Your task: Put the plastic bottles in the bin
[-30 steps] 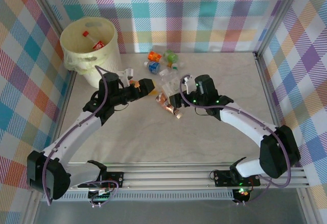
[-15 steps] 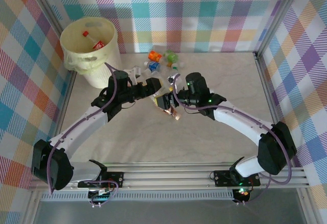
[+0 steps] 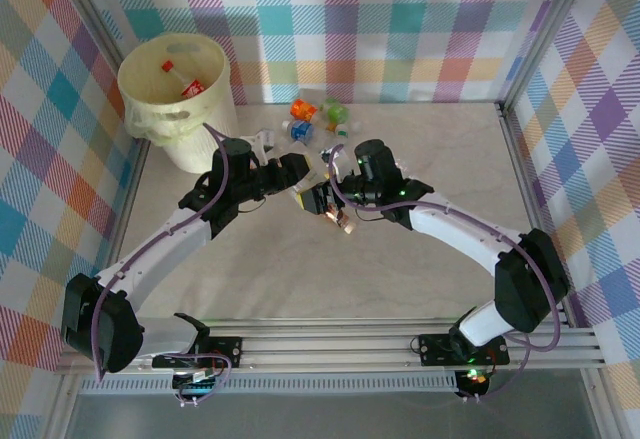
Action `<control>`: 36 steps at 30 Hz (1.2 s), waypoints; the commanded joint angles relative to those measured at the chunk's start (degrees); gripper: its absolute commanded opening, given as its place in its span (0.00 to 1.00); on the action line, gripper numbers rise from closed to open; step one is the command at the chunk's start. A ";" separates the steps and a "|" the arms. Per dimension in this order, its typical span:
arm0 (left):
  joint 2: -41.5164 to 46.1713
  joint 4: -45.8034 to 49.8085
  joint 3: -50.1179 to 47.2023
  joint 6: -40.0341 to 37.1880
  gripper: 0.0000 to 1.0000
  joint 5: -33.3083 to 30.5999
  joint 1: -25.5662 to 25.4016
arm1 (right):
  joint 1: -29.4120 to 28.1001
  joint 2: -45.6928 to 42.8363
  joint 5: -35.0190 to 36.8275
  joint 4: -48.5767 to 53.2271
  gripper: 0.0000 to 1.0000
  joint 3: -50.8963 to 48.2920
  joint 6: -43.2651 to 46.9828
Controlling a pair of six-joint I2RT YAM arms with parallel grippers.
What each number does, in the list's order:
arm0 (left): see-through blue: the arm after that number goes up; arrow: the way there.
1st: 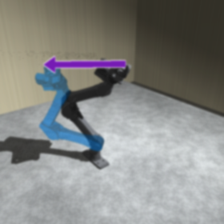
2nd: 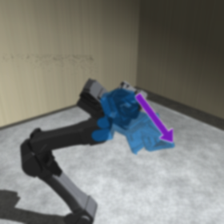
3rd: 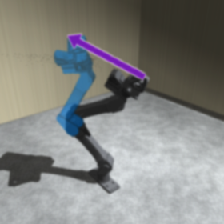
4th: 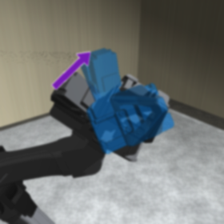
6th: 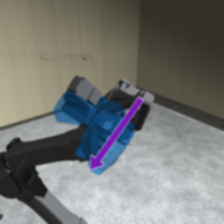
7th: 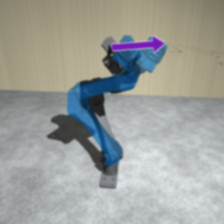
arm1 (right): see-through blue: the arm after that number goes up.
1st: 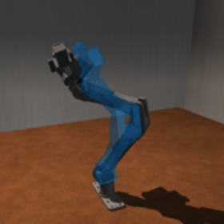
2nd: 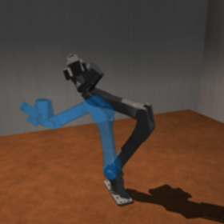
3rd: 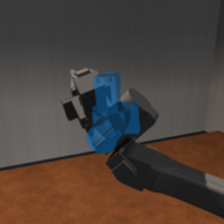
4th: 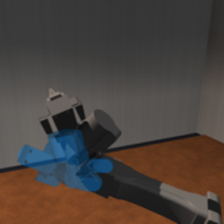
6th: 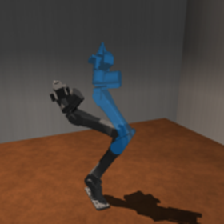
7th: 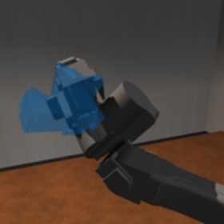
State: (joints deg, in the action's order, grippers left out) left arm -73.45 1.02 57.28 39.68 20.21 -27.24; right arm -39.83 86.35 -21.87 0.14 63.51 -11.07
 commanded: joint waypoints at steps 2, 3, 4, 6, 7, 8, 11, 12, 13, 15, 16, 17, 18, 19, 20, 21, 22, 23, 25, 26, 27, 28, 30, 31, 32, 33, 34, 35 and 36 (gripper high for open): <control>0.58 1.00 1.28 -2.09 0.54 -2.92 -0.53 | -0.41 -0.32 -4.06 -0.37 0.71 2.85 1.39; 0.92 1.08 1.04 -2.06 0.54 -3.85 -0.46 | -0.34 -0.43 -3.87 -0.19 0.74 2.93 1.72; 1.34 1.04 0.79 -2.04 0.54 -4.96 -0.53 | -0.41 -0.48 -3.57 -0.14 0.76 2.85 1.99; 2.18 1.03 0.27 -2.06 0.54 -6.63 -0.48 | -0.37 -0.78 -2.61 -0.14 0.81 2.60 2.36; 2.58 1.19 0.07 -2.06 0.54 -7.35 -0.53 | -0.41 -0.99 -2.10 -0.14 0.84 2.46 2.60; 2.93 1.33 -0.08 -2.06 0.54 -7.91 -0.39 | -0.39 -1.26 -1.74 -0.14 0.87 2.37 2.71; 3.73 3.06 0.00 -2.41 0.54 -10.31 -0.34 | -0.36 -2.25 -0.92 0.02 0.93 1.88 3.66; 4.01 4.02 0.14 -2.59 0.54 -11.35 -0.24 | -0.36 -2.69 -0.64 0.10 0.95 1.68 4.24; 4.23 4.72 0.20 -2.70 0.54 -12.06 -0.11 | -0.41 -3.12 -0.36 0.29 0.97 1.45 4.73; 5.07 6.12 0.35 -2.69 0.54 -13.78 0.39 | -0.36 -4.18 0.91 0.99 1.00 1.27 5.87; 5.43 6.92 0.36 -2.75 0.53 -14.43 0.65 | -0.42 -4.72 1.63 1.39 1.00 1.18 6.46; 6.02 8.11 0.58 -2.81 0.53 -15.72 1.04 | -0.37 -5.36 2.51 1.86 1.00 1.10 7.05; 6.57 9.33 0.81 -3.09 0.54 -16.89 1.49 | -0.40 -6.08 3.46 2.22 1.00 0.93 7.53; 7.11 10.76 1.08 -3.41 0.54 -18.16 1.89 | -0.41 -6.87 4.82 2.31 1.00 0.63 7.76; 7.64 11.88 1.53 -3.77 0.53 -19.10 2.21 | -0.41 -7.56 6.11 2.18 1.00 0.26 7.85; 8.12 13.20 1.95 -4.32 0.54 -20.57 2.74 | -0.41 -8.41 7.85 1.77 1.00 -0.31 7.65; 8.68 14.36 2.60 -4.98 0.54 -21.95 3.17 | -0.40 -9.10 9.70 1.24 1.00 -0.83 7.43; 9.05 16.40 3.13 -5.59 0.54 -23.26 3.53 | -0.38 -9.70 11.32 0.83 1.00 -1.32 7.17; 9.93 18.81 4.41 -7.27 0.54 -26.53 4.09 | -0.42 -10.73 15.05 0.41 1.00 -2.14 6.49; 10.37 20.01 5.04 -7.87 0.54 -28.04 4.66 | -0.41 -11.24 16.93 0.26 1.00 -2.48 6.10; 10.96 20.52 5.37 -8.13 0.54 -29.01 5.48 | -0.40 -11.73 18.43 0.05 1.00 -2.97 5.85; 11.64 20.37 5.48 -8.13 0.54 -29.56 6.44 | -0.38 -12.18 19.70 -0.23 1.00 -3.48 5.73; 12.74 19.11 5.43 -8.46 0.54 -29.61 8.48 | -0.41 -12.92 21.30 -1.62 1.00 -4.62 5.37; 13.15 18.29 5.76 -8.77 0.54 -29.89 9.55 | -0.36 -13.16 21.97 -2.52 1.00 -5.21 5.19; 13.29 17.53 6.24 -9.27 0.54 -30.09 10.50 | -0.41 -13.30 22.45 -3.08 1.00 -5.48 5.03; 13.17 16.54 7.00 -10.11 0.54 -30.45 11.69 | -0.40 -13.18 22.93 -3.46 1.00 -5.54 4.94; 12.71 15.81 8.19 -10.82 0.55 -31.25 12.83 | -0.41 -12.98 23.33 -3.40 1.00 -5.29 5.05; 12.21 15.43 9.47 -11.25 0.55 -31.77 13.93 | -0.40 -12.73 23.47 -3.14 1.00 -4.94 5.06; 11.23 13.21 11.03 -11.82 0.55 -31.82 15.41 | -0.35 -12.41 23.54 -2.90 1.00 -4.48 5.01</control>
State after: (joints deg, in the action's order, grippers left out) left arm -61.69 19.35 63.75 31.07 -8.78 -14.44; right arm -40.12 74.43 -0.86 -0.38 58.50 -5.50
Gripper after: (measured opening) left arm 0.551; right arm 0.996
